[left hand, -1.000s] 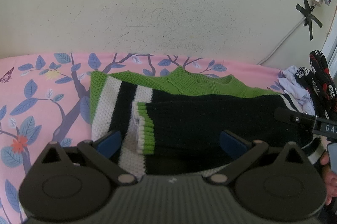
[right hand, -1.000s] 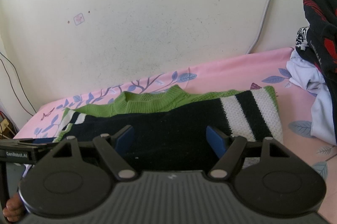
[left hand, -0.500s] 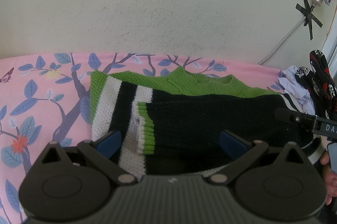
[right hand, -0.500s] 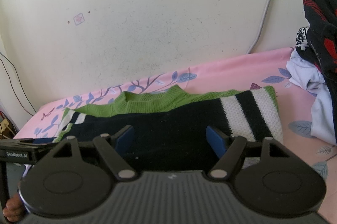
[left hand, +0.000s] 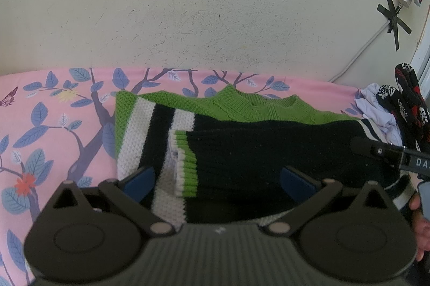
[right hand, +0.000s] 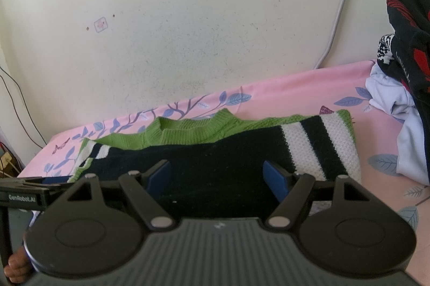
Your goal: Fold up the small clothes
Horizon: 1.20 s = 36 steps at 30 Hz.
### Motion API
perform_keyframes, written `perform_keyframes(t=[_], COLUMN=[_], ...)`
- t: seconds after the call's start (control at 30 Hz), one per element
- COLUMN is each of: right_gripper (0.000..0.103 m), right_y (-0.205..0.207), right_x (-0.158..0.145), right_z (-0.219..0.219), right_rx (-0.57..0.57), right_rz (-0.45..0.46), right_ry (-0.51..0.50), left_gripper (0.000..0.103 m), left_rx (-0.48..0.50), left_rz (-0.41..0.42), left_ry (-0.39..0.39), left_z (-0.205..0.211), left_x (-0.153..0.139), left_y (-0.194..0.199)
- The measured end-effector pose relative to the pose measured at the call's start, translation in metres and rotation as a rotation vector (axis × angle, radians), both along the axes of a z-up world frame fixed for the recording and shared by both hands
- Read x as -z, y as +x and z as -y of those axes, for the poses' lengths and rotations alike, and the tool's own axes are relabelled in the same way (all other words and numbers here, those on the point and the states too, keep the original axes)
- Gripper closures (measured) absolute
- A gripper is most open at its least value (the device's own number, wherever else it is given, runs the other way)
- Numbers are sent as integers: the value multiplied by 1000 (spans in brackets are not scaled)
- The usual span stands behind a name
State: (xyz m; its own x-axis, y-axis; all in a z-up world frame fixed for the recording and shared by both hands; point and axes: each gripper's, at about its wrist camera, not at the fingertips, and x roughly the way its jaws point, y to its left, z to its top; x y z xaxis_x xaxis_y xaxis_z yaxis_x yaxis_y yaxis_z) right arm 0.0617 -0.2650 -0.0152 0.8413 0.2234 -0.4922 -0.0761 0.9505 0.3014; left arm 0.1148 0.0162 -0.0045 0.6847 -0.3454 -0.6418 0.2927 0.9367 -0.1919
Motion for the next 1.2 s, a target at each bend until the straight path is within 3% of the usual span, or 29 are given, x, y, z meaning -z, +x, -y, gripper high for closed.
perform_keyframes(t=[0.53, 0.7, 1.2], right_gripper=[35, 35, 35], right_y=[0, 1, 0], right_x=[0, -2, -1], right_z=[-1, -8, 0], right_rx=[1, 18, 26], right_rz=[1, -4, 12], right_ry=[-1, -56, 3], left_gripper=[0, 0, 0], left_rx=[3, 2, 8], left_rz=[0, 0, 3], left_ry=[2, 4, 12], left_z=[0, 0, 0], left_x=[0, 1, 1], left_y=[0, 0, 1])
